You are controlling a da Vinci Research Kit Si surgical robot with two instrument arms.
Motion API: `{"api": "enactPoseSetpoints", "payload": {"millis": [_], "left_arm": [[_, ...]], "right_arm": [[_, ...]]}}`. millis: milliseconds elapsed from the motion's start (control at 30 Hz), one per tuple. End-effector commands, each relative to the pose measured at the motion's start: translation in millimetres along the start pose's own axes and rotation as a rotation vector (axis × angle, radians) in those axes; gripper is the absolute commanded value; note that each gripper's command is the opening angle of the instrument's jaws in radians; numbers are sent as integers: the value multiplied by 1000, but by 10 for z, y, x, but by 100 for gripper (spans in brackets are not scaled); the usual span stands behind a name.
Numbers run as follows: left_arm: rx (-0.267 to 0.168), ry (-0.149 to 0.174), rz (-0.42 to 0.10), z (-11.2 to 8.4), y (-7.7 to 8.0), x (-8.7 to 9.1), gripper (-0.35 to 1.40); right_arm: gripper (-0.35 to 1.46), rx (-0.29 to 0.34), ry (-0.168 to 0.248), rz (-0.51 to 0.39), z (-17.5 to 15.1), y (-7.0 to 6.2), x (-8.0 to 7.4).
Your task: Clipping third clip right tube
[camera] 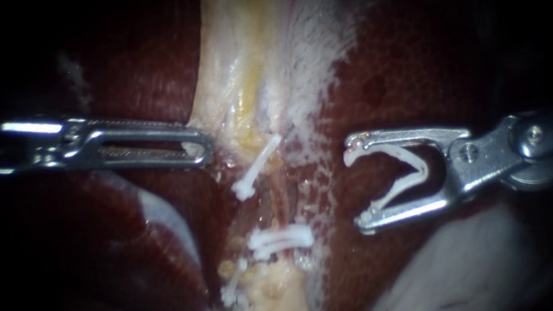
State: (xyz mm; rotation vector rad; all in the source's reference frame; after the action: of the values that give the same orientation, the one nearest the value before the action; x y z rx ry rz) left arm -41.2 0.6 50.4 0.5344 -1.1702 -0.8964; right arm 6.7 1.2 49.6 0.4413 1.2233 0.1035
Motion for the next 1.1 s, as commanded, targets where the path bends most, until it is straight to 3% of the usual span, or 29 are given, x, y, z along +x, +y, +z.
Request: {"api": "enactPoseSetpoints", "payload": {"millis": [33,367,633,867,1100], "left_arm": [[0,0,0,0,0,0,-35],[6,3,-4,-10,-2,-6,-35],[2,2,-15,-33,-8,-25,-35],[0,-7,-24,-50,-25,-39,-35],[10,-27,-11,-66,-54,-58,-35]], "right_arm": [[60,0,0,0,0,0,0],[60,-3,-1,-3,9,-1,-3],[60,-14,-5,138,40,-3,-17],[58,76,-7,267,72,-1,-34],[53,136,-21,358,96,4,-44]]}}
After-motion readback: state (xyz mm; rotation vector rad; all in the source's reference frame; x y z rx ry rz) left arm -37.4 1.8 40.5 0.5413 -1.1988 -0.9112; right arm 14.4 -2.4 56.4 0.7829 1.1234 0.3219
